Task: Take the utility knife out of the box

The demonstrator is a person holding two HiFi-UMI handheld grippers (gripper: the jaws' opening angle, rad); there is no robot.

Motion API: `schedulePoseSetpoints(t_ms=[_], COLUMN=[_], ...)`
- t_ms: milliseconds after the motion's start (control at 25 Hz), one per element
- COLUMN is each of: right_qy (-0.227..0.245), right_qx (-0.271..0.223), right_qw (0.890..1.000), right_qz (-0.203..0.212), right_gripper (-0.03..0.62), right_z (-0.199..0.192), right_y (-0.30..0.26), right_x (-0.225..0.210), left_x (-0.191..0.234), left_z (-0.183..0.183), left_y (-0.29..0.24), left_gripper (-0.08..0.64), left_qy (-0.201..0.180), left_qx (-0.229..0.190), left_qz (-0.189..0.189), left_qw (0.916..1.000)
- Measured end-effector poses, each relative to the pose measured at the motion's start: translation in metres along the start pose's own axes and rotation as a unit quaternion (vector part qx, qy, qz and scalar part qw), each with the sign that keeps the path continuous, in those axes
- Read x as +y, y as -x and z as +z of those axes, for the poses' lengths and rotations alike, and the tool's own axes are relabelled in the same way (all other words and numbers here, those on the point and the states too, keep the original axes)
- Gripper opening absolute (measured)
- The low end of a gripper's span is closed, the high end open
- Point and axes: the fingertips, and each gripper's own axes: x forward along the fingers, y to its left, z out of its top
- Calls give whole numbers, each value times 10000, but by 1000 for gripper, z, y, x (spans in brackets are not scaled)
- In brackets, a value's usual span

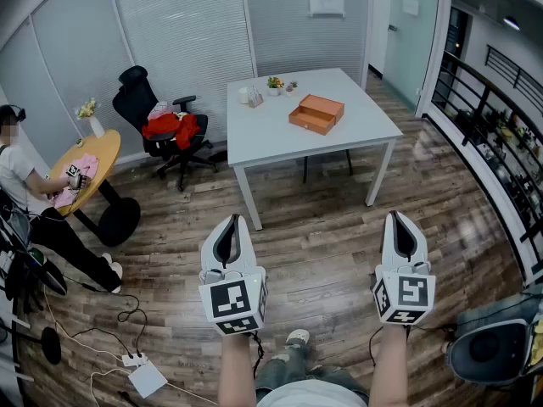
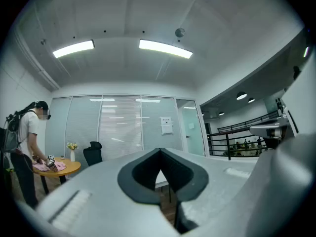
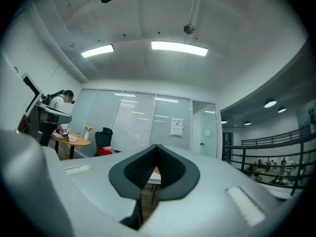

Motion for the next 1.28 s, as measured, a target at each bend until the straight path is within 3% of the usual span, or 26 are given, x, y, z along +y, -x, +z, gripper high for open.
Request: schedulePoseSetpoints(t_ms=[840,1160,1280], right_qy=[-95,-127,-144], right_qx=[-27,102,112], right_qw=[9998,9999,9998], right_qz=[-186,-41,8], right_gripper=[11,229,262], right_z=[-9,-19,-23], right_y=[-26,-76,-92], right_x=[-1,11,18], left_x=[22,38,44], left_z=[-15,-20,-23], left_y=[-31,-79,-97], left_gripper=[0,0,0], left_qy=[76,58,57], left_qx=[113,153,145], left_qz=[33,-68,-100], left_qw=[9999,9998,9998])
